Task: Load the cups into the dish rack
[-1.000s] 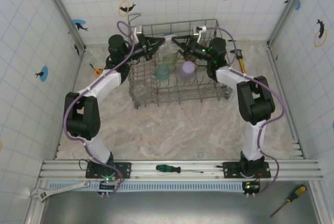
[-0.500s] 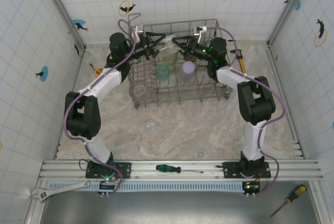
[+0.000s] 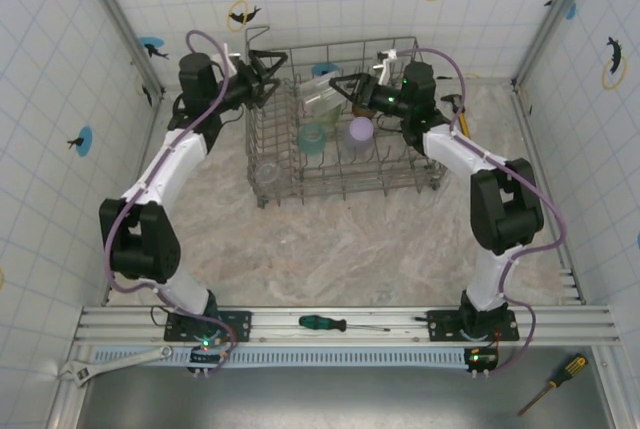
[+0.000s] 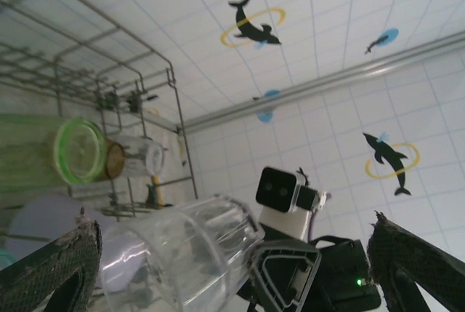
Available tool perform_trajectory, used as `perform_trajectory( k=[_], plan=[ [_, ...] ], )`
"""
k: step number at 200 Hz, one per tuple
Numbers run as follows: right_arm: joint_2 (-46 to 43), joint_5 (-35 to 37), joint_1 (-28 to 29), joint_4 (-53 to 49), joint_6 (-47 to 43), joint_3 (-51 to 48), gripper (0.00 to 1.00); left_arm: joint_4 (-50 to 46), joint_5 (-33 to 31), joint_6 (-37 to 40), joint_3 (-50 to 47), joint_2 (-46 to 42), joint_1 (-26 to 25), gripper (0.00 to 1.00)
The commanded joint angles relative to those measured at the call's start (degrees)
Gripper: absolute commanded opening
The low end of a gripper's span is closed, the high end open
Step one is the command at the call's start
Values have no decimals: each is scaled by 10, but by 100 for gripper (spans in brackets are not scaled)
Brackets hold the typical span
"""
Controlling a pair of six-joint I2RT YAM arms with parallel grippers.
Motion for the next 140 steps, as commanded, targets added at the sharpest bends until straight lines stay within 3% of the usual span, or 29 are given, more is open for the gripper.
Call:
perform_trajectory(
  k=[1,43,91,140],
  plan=[
    [-21,47,24,-123,-119,45,51,-59,-47,76,6,-52,22,97],
    [1,147,87,-288,-272,132,51,-181,-108,166,11,-71,67,97],
    [49,270,158,-403,-387,231,51,-271,-199,270,-17,-72,78,97],
    [116,366,202,-474,-442,328,52,-267,-287,333,-91,-80,90,97]
  ],
)
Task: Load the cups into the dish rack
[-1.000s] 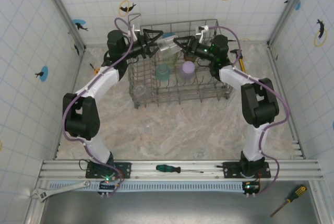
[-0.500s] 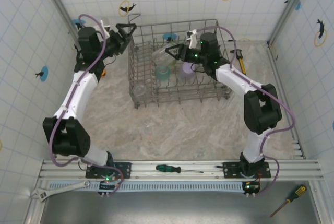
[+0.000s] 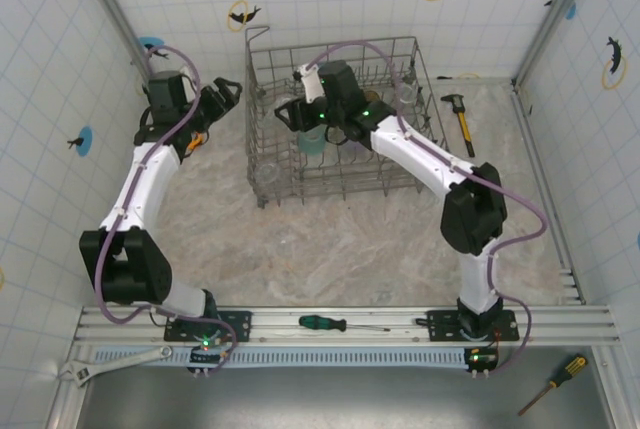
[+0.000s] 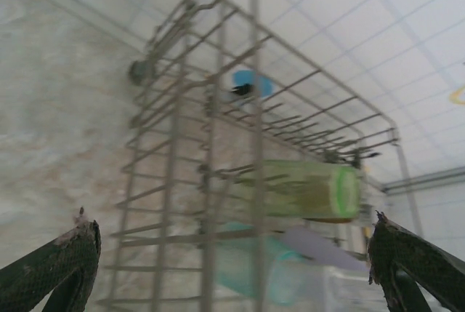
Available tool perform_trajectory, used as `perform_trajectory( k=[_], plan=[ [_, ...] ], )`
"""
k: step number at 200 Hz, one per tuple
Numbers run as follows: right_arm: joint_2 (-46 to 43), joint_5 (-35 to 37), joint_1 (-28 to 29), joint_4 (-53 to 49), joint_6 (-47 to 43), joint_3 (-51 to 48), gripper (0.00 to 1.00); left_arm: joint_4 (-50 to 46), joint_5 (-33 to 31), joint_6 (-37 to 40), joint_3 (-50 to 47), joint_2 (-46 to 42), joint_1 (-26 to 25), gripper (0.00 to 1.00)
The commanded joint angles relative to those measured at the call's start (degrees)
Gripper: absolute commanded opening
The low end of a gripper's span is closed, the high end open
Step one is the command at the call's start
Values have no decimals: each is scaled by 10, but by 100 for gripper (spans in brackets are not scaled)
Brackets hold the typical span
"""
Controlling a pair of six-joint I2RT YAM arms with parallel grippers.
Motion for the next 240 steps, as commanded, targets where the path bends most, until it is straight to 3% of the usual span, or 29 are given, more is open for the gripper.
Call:
perform_trajectory(
  k=[1,54,117,240],
  plan=[
    [32,73,14,-50,-51,56,52,-18,-63,61,-37,-8,7,97],
    [87,132,44,-65,-84,106,52,-4,-112,95,-97,-14,19,97],
    [119,141,63,-36,-101,121,52,-9,-138,104,-115,-23,26,97],
    [158,126,72,-27,-94,149,54,-10,-112,96,-113,-15,25,97]
  ],
)
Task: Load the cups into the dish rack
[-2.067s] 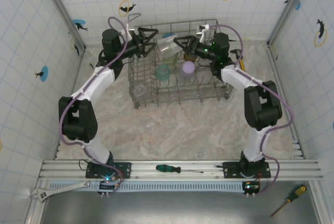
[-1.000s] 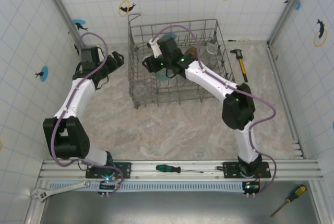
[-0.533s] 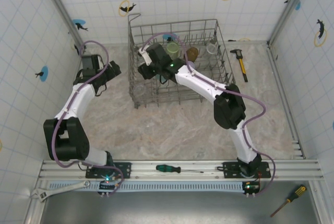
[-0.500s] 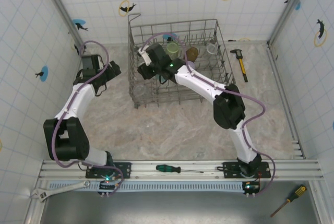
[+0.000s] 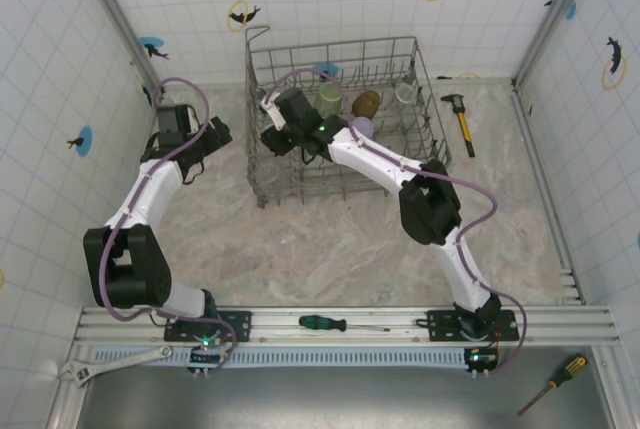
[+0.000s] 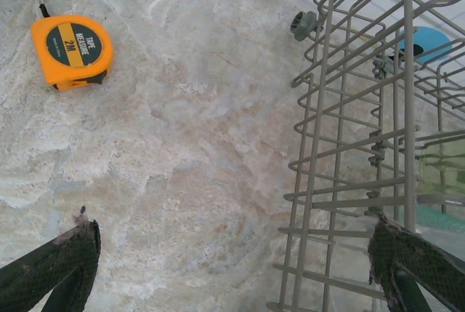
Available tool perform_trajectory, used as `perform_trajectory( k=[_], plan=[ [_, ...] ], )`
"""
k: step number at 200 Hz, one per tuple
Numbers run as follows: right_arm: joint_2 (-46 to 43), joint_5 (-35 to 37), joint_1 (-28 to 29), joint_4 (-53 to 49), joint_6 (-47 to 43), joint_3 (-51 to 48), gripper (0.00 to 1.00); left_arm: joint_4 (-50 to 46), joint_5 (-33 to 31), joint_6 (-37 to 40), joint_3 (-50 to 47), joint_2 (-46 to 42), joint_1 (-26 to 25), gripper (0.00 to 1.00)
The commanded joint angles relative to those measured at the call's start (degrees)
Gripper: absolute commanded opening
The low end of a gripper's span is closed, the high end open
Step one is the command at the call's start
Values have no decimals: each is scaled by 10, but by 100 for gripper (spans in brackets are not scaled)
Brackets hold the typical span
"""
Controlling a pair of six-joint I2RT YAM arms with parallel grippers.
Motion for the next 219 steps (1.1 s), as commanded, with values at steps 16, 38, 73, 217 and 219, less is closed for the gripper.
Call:
perform_trajectory(
  k=[16,38,73,217,219],
  plan=[
    [22,-5,7,31,5,37,54,-5,14,3,8,-2,1,97],
    [27,-6,9,26,5,37,58,-6,17,2,8,-3,1,97],
    [36,-5,9,17,7,37,61,-6,21,0,8,-4,2,97],
    [-30,33,1,-24,10,60,97,-7,20,-1,8,-5,1,97],
    [-32,34,0,-26,10,59,97,-7,20,-1,8,-6,1,97]
  ],
)
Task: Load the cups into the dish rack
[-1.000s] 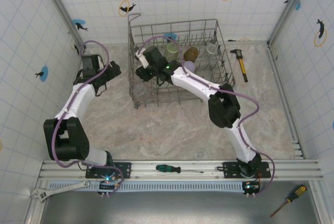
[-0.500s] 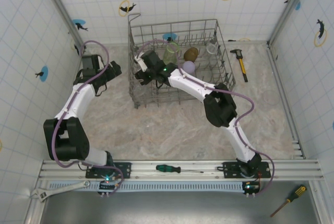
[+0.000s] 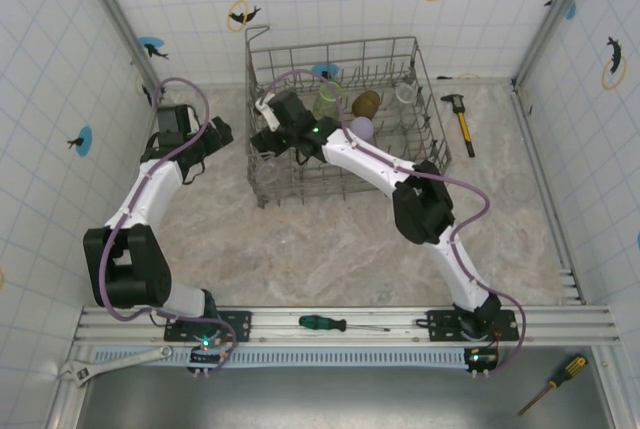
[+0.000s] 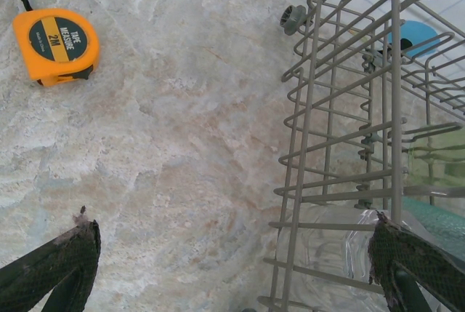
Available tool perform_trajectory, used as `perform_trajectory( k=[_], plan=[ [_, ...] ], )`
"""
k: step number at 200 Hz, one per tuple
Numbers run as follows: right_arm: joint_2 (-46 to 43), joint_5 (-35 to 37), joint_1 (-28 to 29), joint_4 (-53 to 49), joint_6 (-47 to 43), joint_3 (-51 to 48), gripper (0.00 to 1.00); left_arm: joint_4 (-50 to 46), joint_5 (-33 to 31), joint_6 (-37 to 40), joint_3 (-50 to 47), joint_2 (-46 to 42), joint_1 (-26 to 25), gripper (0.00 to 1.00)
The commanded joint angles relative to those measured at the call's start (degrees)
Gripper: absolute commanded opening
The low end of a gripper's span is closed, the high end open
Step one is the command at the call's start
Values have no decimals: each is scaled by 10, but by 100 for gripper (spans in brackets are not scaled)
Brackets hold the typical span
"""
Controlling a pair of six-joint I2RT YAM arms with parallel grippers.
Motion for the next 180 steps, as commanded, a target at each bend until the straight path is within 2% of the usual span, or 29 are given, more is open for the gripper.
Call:
perform_trajectory(
  k=[1,58,119,144,180],
  plan=[
    [-61,22,-8,-20,1,22,97,-6,3,0,8,-6,1,97],
    [-130,74,-45,-96,6,9,100,6,-9,2,-2,-34,1,97],
    [-277,158,-96,-143,28,-99,100,14,-7,5,-6,-49,1,97],
    [-344,186,-144,-167,57,-161,100,14,-5,6,-4,-52,1,97],
    [-444,159,-260,-173,127,-284,100,13,1,3,-3,-61,1,97]
  ],
)
